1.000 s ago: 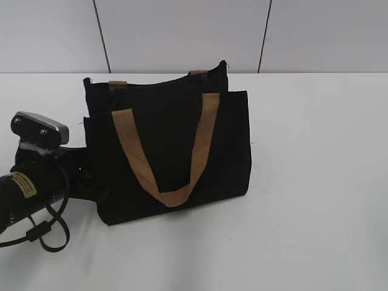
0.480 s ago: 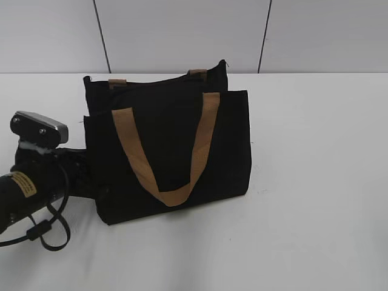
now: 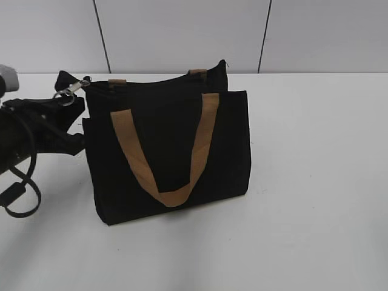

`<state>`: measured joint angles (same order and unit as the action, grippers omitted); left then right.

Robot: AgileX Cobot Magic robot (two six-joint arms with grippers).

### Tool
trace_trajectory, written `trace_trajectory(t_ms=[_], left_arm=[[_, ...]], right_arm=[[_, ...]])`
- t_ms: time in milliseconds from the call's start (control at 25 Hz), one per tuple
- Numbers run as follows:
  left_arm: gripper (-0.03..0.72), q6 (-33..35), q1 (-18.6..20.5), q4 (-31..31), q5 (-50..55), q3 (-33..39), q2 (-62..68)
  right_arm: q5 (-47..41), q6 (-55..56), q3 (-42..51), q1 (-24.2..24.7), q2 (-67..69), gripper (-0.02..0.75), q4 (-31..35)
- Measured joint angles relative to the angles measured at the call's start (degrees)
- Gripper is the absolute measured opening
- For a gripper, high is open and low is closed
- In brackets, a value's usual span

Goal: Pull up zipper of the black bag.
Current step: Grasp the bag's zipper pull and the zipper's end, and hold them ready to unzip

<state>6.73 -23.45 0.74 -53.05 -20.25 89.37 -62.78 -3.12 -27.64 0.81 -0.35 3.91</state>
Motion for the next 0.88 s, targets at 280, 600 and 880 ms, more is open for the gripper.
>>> trace_trajectory(t_ms=[280,600,880], left_arm=[[0.019,0.00,0.00,-0.25,8.50,0.02,-9.71],[0.019,-0.05,0.00,-0.13,14.66,0.02,-14.21],[0.018,-0.90,0.00,-0.07,21.59,-4.66,-16.09]], right_arm=[[0.00,0.00,0.00,0.00,0.00,0.471,0.05],[0.22,-0.98,0.00,0.00,0.00,0.471,4.13],[2.48,-20.78,-0.92,0.00,13.48,0.471,22.84]])
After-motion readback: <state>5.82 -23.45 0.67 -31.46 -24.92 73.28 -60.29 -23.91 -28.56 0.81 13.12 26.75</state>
